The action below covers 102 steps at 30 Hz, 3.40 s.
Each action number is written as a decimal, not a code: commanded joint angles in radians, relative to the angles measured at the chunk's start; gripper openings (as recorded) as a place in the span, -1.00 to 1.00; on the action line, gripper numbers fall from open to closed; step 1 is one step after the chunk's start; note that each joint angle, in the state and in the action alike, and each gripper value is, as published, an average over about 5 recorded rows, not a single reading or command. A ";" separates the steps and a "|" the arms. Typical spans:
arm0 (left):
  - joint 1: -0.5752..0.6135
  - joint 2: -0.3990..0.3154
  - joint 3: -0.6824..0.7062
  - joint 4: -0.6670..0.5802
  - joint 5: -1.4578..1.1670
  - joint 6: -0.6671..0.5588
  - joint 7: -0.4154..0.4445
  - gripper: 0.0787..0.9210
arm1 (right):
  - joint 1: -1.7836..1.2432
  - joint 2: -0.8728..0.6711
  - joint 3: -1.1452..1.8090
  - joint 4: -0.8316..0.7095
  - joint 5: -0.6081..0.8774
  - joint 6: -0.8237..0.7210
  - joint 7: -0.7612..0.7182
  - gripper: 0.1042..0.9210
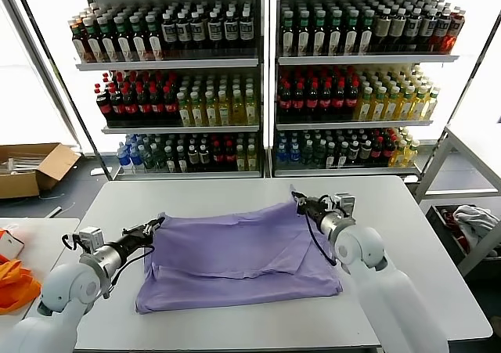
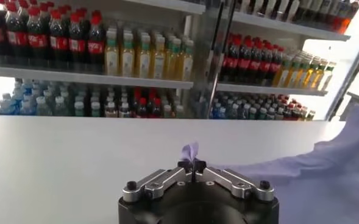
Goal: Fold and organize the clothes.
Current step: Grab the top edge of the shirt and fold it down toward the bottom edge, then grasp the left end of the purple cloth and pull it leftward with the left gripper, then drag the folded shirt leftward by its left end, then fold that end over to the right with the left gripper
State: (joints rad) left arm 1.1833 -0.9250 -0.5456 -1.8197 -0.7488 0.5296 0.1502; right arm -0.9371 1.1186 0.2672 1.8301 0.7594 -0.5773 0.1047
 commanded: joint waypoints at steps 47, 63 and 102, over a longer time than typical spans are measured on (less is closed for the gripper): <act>0.435 -0.314 -0.027 -0.275 0.191 -0.061 -0.505 0.69 | -0.667 0.002 0.392 0.338 -0.267 0.478 -0.133 0.74; 0.427 -0.347 0.061 -0.227 0.238 -0.064 -0.509 0.24 | -0.685 0.017 0.412 0.389 -0.231 0.479 -0.122 0.76; 0.304 0.148 -0.532 0.001 0.095 -0.235 -0.001 -0.97 | -0.692 0.011 0.415 0.393 -0.234 0.481 -0.114 0.76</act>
State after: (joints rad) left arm 1.5083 -0.9080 -0.9319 -1.7800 -0.5617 0.2668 0.0593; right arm -1.6276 1.1302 0.6832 2.2217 0.5279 -0.0977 -0.0108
